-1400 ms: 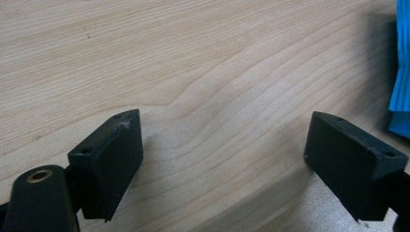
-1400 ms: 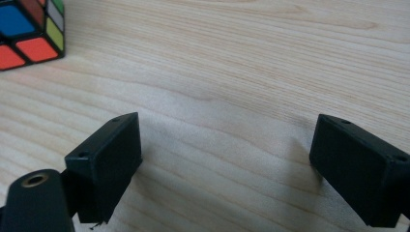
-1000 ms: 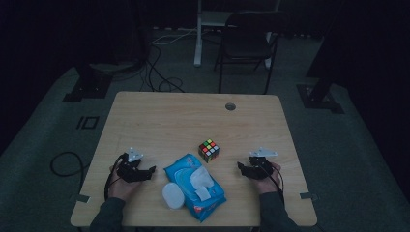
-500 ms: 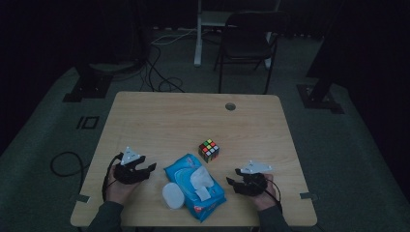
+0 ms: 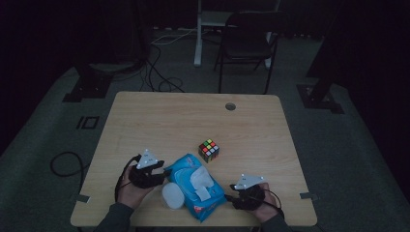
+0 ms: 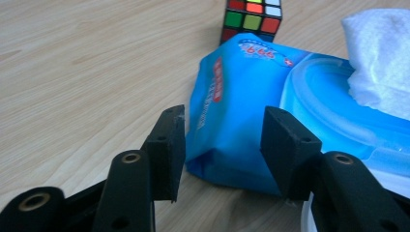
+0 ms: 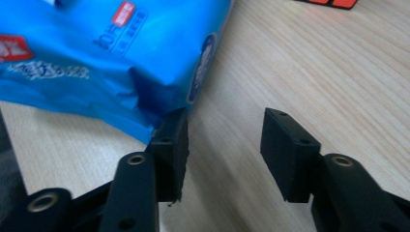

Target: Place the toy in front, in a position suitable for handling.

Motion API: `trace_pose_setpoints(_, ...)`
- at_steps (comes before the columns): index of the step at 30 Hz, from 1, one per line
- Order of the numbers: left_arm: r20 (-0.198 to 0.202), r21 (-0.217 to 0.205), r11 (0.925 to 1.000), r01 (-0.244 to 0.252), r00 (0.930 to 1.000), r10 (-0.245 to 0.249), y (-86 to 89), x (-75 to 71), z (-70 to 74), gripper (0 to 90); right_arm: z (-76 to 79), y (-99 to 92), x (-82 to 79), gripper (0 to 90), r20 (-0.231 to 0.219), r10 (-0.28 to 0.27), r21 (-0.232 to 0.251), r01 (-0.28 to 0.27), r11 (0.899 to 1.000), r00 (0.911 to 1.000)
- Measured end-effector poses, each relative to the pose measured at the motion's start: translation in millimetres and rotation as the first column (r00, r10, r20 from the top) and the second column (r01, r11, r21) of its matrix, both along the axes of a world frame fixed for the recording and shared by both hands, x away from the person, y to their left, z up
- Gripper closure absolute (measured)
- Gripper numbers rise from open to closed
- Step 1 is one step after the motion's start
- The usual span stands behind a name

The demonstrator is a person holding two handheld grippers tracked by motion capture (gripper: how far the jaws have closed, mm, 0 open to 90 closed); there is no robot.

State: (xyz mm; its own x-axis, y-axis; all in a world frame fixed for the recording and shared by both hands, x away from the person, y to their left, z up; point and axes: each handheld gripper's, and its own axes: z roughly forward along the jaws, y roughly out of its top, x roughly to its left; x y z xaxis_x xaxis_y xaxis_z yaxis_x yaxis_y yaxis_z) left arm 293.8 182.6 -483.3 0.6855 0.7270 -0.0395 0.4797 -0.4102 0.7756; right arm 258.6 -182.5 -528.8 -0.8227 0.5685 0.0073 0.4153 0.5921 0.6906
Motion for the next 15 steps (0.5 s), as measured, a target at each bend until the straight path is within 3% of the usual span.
trace_pose_setpoints(6,-0.024,0.019,0.9996,0.019,0.9995,-0.019,-9.8,4.7,-7.1,62.0,2.4,-2.4,-3.1,56.8,-0.004,0.055,0.008,-0.054,0.998,0.9985)
trace_pose_setpoints(8,-0.033,0.031,0.9993,0.021,0.9993,-0.02,-10.3,6.0,-8.7,63.4,3.5,-4.5,-2.9,57.6,-0.004,0.06,0.04,-0.06,0.997,0.9982)
trace_pose_setpoints(12,-0.042,0.031,0.9993,0.02,0.999,-0.019,-9.9,8.0,-10.2,64.0,4.9,2.4,0.8,60.1,0.025,0.078,0.039,-0.079,0.996,0.9966)
trace_pose_setpoints(15,-0.039,0.038,0.9993,0.004,0.9993,-0.003,-8.1,9.1,-10.1,64.0,2.7,4.5,7.6,60.7,0.011,0.098,0.054,-0.098,0.994,0.9952)
